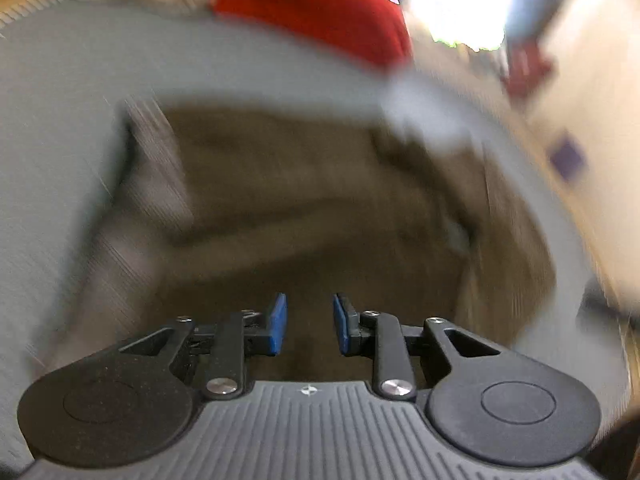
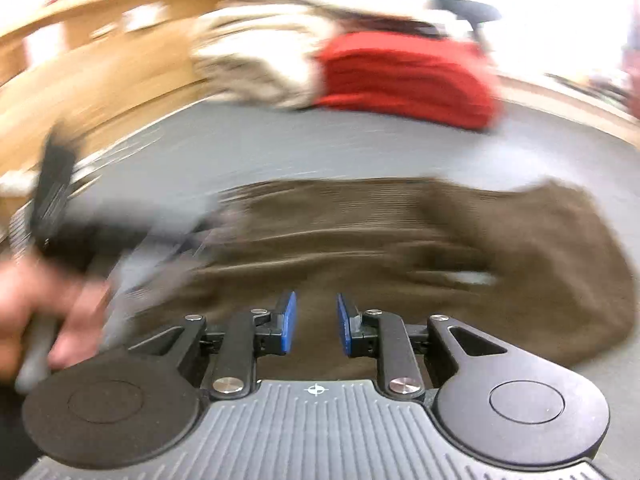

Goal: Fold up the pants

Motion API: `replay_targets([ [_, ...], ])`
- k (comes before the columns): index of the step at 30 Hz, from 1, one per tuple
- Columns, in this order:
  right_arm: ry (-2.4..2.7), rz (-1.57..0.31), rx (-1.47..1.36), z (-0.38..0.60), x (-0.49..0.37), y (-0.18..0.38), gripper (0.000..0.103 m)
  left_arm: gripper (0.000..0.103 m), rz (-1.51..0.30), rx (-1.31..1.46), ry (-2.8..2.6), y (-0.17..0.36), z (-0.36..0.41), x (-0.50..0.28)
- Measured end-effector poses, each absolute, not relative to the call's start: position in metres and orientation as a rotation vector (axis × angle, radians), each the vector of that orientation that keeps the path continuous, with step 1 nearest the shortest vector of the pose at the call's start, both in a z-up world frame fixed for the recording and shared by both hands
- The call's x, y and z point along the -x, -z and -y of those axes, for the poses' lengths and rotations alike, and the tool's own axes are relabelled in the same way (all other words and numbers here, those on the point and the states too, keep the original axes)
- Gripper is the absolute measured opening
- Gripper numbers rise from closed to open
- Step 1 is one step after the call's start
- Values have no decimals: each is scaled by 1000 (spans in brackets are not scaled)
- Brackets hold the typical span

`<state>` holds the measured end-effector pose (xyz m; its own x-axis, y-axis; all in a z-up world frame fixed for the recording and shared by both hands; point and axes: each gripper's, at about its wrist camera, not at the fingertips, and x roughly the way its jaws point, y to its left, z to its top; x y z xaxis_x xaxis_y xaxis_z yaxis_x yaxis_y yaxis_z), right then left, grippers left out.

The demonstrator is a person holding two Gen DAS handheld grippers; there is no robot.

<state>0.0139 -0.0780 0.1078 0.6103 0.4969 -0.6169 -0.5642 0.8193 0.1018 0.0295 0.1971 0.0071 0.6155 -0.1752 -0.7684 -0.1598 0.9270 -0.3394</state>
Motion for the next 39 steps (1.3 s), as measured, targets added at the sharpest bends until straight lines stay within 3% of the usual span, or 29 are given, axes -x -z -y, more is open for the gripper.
replay_targets([
  [5,-357,-688,27,169,-80,-109,24,25,-917,193,41,3,-182,-44],
  [9,-248,-711,-6,210,-129,-101,24,23,-990,230,21,23,-196,-46],
  [16,-217,-859,-91,186,-241,-44,24,24,-972,118,27,23,-179,-51],
  [18,-226,-890,-91,170,-260,-34,29,24,-968,111,30,23,-178,-52],
  [21,-235,-956,-85,151,-285,-21,54,24,-965,131,33,25,-181,-54],
  [22,-230,-974,-78,145,-290,-15,57,24,-964,135,33,25,-182,-53],
  [25,-189,-1027,3,134,-300,2,51,24,-960,129,34,24,-181,-51],
  [28,-181,-1044,11,143,-290,3,19,24,-956,114,31,24,-178,-51],
  [30,-188,-1034,-9,160,-274,-7,9,24,-954,106,29,23,-177,-50],
  [39,-105,-1103,11,273,-147,-28,7,30,-948,108,65,17,-169,-39],
])
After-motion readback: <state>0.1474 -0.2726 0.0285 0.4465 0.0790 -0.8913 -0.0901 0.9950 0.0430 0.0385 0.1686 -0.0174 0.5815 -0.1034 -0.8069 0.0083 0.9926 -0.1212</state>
